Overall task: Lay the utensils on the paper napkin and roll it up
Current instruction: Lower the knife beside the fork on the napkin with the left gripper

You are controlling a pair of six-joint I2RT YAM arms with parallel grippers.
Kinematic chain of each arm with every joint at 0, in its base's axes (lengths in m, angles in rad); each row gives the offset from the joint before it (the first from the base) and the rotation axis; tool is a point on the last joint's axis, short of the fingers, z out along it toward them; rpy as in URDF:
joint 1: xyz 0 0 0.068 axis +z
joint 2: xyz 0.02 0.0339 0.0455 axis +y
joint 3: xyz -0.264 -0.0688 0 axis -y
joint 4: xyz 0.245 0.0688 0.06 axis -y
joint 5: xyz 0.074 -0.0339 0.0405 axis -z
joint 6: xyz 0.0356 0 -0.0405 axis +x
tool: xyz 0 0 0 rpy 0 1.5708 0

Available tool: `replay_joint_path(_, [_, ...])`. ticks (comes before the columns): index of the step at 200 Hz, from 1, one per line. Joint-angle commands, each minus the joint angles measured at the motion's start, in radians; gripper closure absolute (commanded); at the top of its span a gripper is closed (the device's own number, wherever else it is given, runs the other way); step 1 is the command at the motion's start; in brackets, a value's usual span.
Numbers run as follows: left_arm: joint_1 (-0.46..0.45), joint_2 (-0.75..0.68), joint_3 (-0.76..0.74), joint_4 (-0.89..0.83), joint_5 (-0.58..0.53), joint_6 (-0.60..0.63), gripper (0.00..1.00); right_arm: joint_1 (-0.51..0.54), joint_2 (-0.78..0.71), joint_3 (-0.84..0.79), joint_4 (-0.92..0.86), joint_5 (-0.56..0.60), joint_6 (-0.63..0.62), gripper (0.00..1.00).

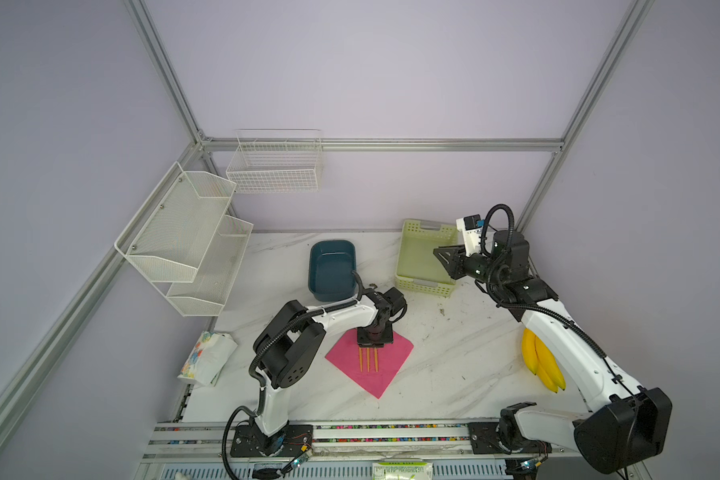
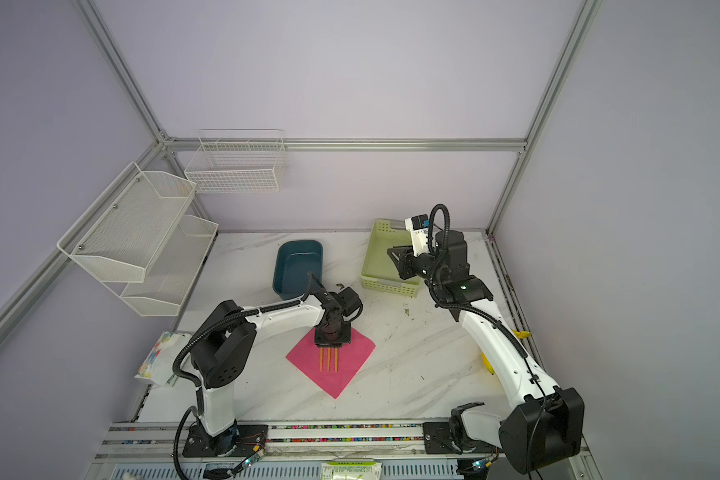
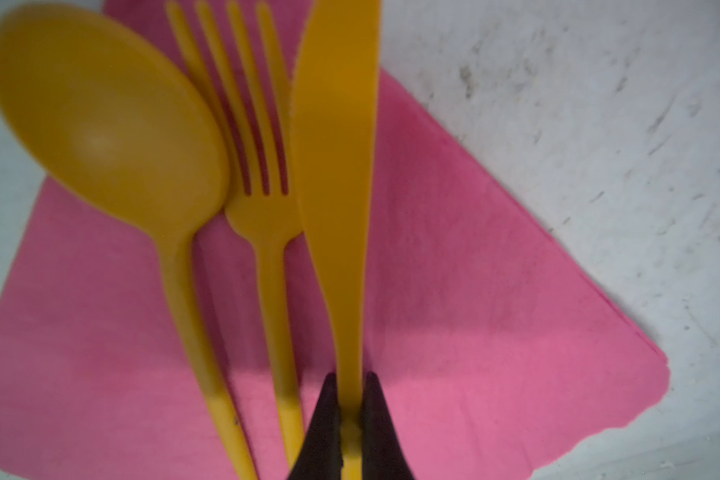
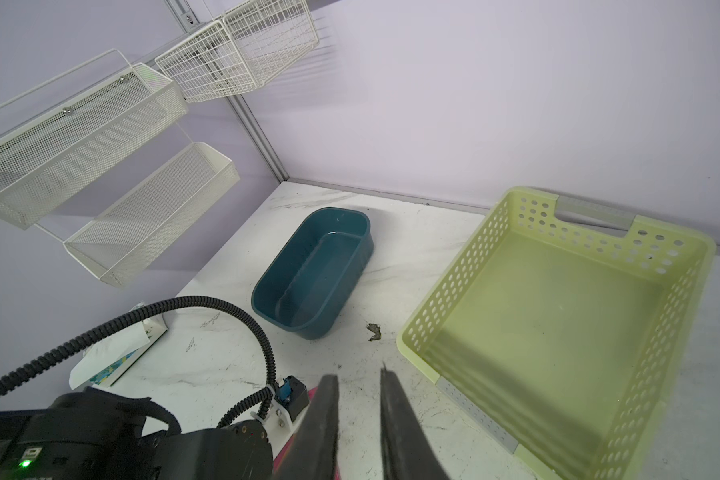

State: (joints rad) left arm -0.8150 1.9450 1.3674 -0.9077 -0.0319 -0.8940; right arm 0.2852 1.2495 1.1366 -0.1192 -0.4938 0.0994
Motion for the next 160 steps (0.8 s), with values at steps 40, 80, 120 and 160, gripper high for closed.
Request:
replay_joint_path(40, [-0.001, -0.004, 0.094, -0.016, -0.026, 0.02, 0.92, -0.001, -0.001, 0.001, 0.01, -0.012, -0.004, 0.78])
replay_joint_path(80, [-0.001, -0.001, 0.101, -0.012, -0.032, 0.026, 0.91, -0.002, -0.007, -0.001, 0.012, -0.018, -0.006, 0.78])
replay_joint_path(120, [0.0, 0.009, 0.104, -0.007, -0.024, 0.029, 0.89, -0.002, -0.013, -0.006, 0.012, -0.015, -0.008, 0.77])
replay_joint_path(160, [-0.001, 0.015, 0.094, -0.008, -0.011, 0.023, 0.89, -0.001, -0.016, -0.008, 0.012, -0.012, -0.009, 0.77])
